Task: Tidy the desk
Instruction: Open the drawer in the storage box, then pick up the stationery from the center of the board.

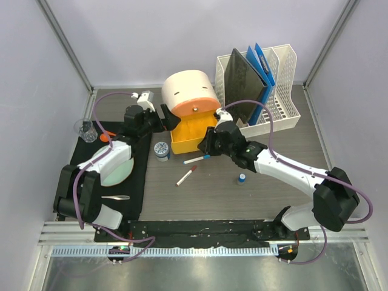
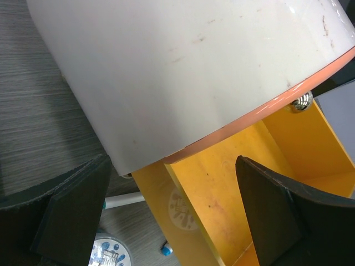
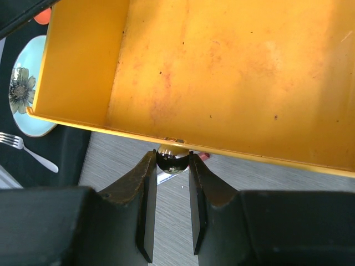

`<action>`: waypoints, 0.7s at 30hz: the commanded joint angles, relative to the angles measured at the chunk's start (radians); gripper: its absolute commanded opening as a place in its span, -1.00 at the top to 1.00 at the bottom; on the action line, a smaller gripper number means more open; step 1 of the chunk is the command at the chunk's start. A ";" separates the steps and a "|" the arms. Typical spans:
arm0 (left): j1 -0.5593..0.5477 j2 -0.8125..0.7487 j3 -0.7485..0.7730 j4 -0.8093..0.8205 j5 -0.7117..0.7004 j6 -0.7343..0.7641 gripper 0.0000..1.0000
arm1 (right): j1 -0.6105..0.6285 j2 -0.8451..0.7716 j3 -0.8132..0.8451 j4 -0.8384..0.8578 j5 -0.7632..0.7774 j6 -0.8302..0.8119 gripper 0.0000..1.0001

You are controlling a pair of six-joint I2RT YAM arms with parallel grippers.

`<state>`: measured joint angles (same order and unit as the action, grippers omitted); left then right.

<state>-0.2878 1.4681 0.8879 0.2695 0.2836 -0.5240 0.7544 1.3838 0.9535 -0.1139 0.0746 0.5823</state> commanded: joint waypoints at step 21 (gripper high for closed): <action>-0.004 -0.222 0.023 -0.070 -0.011 0.010 -0.99 | 0.023 0.063 0.119 0.043 0.116 -0.018 0.10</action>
<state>-0.2886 1.3235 0.8944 0.2081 0.2874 -0.5167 0.7780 1.4284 1.0092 -0.1284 0.1673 0.5907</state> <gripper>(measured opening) 0.996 0.443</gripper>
